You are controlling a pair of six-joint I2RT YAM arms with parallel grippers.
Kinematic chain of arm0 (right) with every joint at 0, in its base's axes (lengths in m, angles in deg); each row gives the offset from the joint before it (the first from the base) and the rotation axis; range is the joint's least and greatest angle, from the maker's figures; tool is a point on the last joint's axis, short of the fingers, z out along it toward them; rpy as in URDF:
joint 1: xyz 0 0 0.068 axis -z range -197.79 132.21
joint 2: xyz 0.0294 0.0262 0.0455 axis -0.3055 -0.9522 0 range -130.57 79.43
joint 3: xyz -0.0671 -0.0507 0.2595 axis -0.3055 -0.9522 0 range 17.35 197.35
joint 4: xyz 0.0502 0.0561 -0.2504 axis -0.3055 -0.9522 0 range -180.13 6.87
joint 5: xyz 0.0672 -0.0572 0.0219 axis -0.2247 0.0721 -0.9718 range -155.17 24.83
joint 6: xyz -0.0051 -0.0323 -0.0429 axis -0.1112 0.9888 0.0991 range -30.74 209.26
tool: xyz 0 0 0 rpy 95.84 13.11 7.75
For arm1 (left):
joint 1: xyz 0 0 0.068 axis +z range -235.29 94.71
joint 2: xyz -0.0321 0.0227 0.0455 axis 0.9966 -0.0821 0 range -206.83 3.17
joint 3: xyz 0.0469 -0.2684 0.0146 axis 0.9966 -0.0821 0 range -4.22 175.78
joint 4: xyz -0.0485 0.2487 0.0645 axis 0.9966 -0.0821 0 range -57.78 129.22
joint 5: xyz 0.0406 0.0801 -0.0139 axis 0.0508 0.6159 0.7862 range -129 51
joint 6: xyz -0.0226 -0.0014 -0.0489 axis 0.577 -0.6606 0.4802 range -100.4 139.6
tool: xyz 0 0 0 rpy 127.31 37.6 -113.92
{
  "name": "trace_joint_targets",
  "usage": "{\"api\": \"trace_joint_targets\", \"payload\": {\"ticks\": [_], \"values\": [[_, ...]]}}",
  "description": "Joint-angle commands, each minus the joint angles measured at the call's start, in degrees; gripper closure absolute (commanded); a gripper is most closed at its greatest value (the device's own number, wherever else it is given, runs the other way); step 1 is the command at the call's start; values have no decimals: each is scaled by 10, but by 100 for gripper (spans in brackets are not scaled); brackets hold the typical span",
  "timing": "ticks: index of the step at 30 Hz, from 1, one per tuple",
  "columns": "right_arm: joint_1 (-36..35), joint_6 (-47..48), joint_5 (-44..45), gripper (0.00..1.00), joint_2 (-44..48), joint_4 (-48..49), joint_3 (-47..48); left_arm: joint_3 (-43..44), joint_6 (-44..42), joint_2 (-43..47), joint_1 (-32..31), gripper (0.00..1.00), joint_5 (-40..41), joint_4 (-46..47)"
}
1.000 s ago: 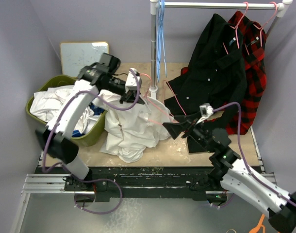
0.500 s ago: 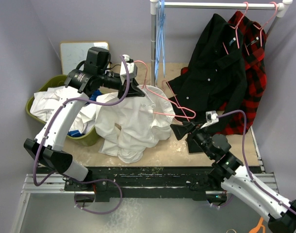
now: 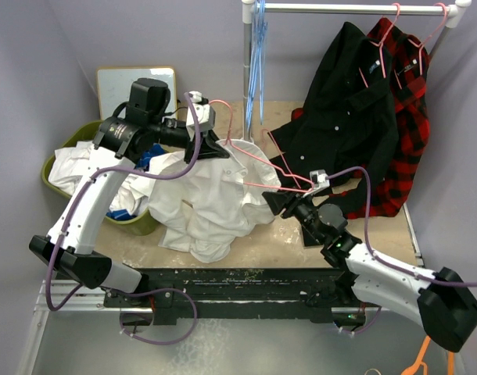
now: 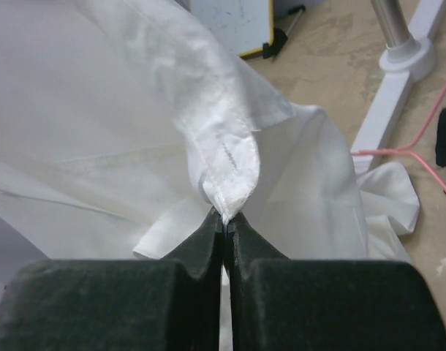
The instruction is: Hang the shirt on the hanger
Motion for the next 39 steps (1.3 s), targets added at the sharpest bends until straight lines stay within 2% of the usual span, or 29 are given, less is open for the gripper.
{"api": "trace_joint_targets", "payload": {"ticks": [1,6,13,16,20,22,24,26,29,33,39], "values": [[0,-4,0,100,15,100,9,-16,-16,25,1,100,31,7],[0,1,38,100,116,-10,-13,-12,-75,36,1,100,173,-15],[1,20,104,100,261,-186,-18,16,-171,41,1,100,211,-99],[1,47,126,100,309,-267,7,10,-201,40,1,100,257,-104],[1,69,136,100,338,-358,63,-9,-239,40,1,100,313,-111],[0,90,120,100,339,-374,92,-19,-223,41,1,100,324,-99],[1,114,74,100,294,-370,135,-29,-175,41,1,100,323,-67],[0,104,-12,100,220,-359,184,-43,-109,40,0,100,308,-22],[-26,61,-125,100,101,-273,222,-53,-10,40,-10,100,288,48],[-112,73,-90,100,-11,-196,276,-24,95,37,-11,100,252,103],[-134,22,-140,100,-145,-55,338,-6,128,46,-8,100,303,126]]}}
